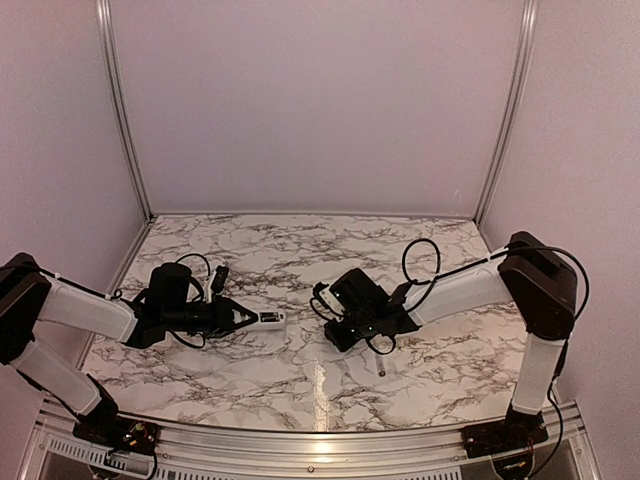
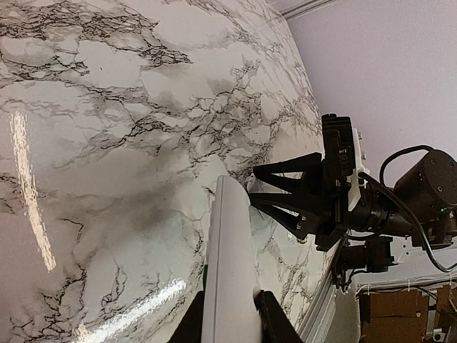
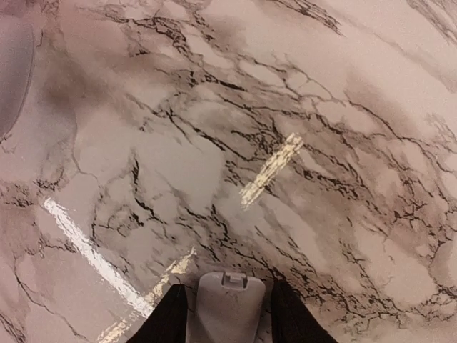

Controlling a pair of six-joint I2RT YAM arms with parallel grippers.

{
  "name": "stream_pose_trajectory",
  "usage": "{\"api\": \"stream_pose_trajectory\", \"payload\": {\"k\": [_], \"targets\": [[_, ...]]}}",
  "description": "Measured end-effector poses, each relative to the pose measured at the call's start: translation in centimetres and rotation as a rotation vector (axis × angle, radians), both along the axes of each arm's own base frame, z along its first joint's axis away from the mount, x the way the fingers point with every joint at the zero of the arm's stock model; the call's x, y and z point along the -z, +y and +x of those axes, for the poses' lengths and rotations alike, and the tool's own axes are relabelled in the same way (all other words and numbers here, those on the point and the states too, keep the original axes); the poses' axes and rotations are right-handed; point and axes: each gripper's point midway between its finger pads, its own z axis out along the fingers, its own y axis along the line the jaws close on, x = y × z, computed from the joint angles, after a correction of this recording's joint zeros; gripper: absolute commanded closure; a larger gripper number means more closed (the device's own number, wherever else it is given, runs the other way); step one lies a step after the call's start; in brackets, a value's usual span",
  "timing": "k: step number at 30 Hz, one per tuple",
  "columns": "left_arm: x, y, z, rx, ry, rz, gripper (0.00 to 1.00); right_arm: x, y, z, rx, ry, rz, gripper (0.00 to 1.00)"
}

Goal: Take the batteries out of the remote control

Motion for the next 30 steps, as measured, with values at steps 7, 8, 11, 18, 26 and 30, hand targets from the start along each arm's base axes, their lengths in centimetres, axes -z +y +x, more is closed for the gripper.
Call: {"api": "stream_pose_trajectory", "payload": {"k": [7,8,11,18,26,30], "targets": [[0.0,0.0,0.0,0.004,-0.007,0.004,1.00,0.0,-0.4,0.5,0.021,-0.022,-0.022,0.75],[0.0,0.0,0.0,0.004,-0.007,0.004,1.00,0.0,-0.5,0.6,0.026,-0.026,-0.026,0.75],[0.0,0.0,0.0,0.004,-0.007,0.004,1.00,0.0,-0.9,1.0,0.044,-0.045,-0.043,0.76],[0.2,-0.1,-0.1,0.010,-0.001,0.004,1.00,-0.2,-3.2,3.5,0.136,-0.082,-0.073,0.77],[1.8,-1.5,-0.5,0.053,0.052,-0.030,1.00,-1.5,-7.8,8.1,0.290,-0.120,-0.067,0.78],[3.0,-2.2,-0.8,0.073,0.091,-0.037,1.00,-1.7,-10.6,9.9,0.366,-0.126,-0.073,0.77]]}}
